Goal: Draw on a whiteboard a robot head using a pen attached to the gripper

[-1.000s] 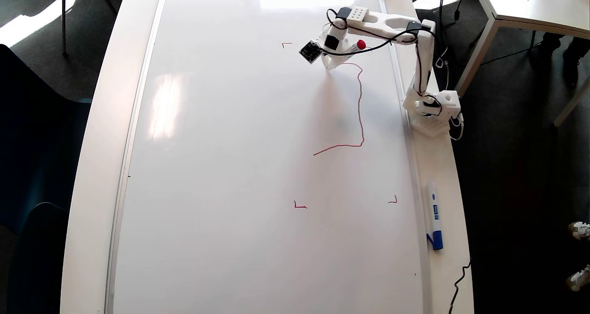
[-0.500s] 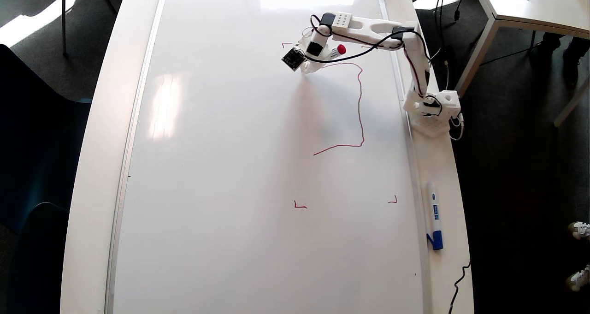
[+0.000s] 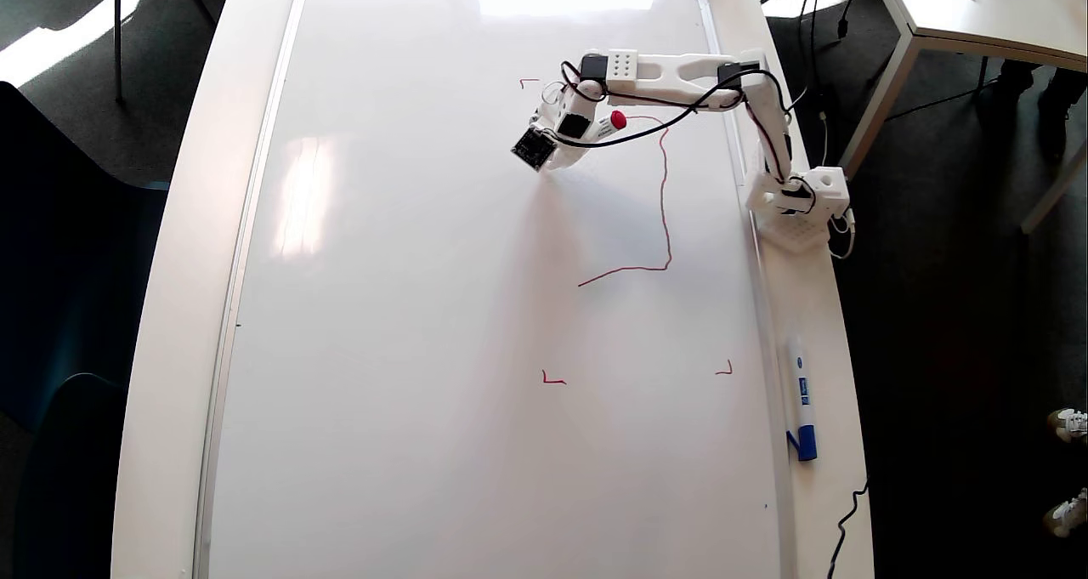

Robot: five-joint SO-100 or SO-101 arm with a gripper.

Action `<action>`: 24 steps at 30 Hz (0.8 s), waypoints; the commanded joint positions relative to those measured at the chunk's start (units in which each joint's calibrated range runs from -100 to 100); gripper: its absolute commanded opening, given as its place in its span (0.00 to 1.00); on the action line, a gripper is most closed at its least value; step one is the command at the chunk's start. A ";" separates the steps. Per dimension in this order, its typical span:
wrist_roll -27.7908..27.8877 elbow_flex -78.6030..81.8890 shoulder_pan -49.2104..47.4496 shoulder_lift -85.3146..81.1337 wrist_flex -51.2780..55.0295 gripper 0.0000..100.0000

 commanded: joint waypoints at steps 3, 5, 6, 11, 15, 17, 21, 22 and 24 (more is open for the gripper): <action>-2.30 0.63 -4.69 -0.61 2.28 0.01; -3.32 0.72 -6.17 -0.61 2.54 0.01; -3.75 0.72 -6.83 -0.61 2.89 0.01; -6.11 0.72 -11.62 -0.61 3.15 0.01; -7.88 0.53 -15.45 -0.61 3.15 0.01; -8.90 0.63 -17.51 -0.61 3.15 0.01; -9.92 0.53 -20.53 -0.61 3.15 0.01; -9.97 0.53 -21.12 -0.61 3.15 0.01; -10.72 0.44 -22.30 -0.61 3.06 0.01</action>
